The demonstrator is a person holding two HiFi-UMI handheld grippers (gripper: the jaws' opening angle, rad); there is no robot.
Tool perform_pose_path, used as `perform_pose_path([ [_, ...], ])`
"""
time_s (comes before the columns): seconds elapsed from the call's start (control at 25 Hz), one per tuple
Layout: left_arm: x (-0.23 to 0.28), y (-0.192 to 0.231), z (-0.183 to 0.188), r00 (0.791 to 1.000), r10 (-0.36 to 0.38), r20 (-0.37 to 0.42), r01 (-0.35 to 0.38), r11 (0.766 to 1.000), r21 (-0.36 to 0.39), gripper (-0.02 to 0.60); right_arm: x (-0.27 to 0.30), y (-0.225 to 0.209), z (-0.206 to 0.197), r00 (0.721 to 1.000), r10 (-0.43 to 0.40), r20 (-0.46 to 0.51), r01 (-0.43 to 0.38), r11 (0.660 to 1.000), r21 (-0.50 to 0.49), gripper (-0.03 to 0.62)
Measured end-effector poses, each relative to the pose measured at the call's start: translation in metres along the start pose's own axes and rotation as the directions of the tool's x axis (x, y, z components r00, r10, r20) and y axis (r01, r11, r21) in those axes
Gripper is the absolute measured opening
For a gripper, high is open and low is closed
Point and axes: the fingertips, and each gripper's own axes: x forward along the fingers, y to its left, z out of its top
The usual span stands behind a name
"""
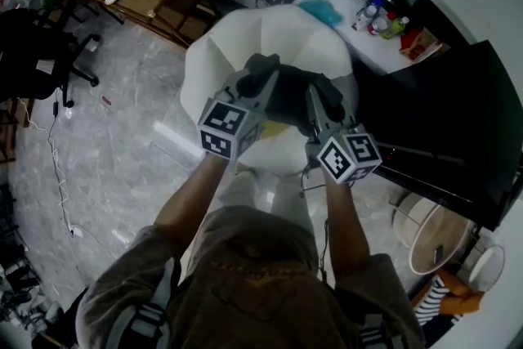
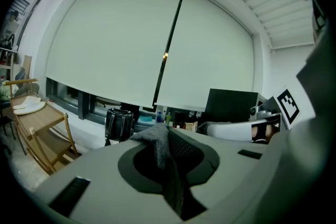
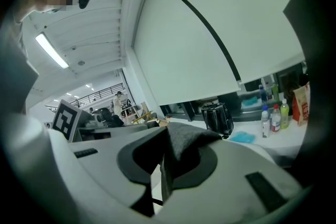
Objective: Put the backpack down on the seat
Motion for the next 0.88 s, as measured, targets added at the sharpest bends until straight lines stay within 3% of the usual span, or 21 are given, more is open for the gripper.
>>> perform_pose_path([
  [0.88,0.086,0.051,-0.059,0.998,0.016,-0.064,-0.017,1.000,-0.005,0.031,0.075,-0.081,-0.046,0.998,-0.047,-0.030,0.048,0.998,0.033,0.031],
])
